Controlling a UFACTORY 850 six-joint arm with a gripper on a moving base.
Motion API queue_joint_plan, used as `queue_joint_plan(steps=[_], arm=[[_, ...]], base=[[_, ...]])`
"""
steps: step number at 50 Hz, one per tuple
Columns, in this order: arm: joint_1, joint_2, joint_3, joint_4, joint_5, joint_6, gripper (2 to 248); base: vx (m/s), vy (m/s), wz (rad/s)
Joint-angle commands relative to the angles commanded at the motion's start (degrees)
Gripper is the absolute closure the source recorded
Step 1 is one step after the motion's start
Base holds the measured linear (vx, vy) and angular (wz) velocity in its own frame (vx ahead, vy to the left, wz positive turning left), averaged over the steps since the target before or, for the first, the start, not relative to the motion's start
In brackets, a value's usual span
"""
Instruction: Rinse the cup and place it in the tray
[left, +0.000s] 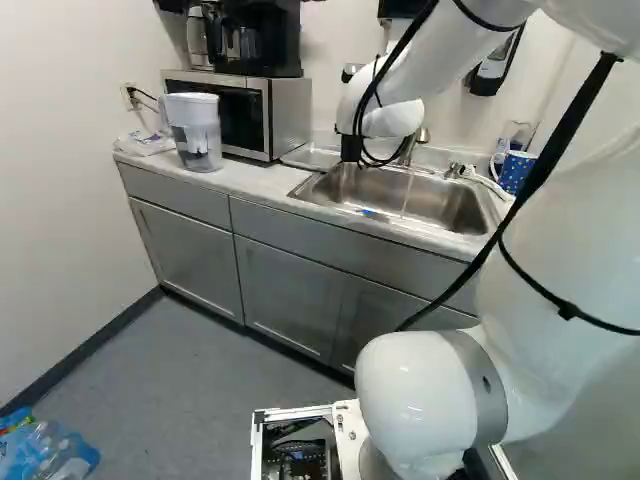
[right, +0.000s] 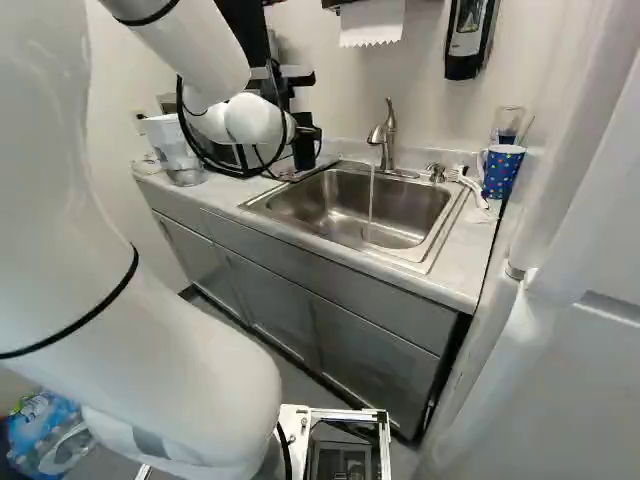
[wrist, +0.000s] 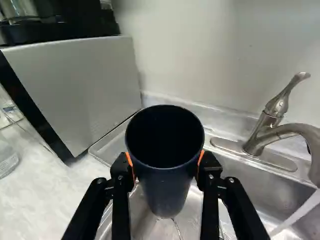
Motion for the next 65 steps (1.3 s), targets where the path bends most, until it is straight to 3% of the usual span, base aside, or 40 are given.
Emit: queue_joint_plan(steps=[65], arm=[[-9.21,-2.00,4.86,0.00,1.41,0.00,124]], base=[[0.000,0.000,0.000]])
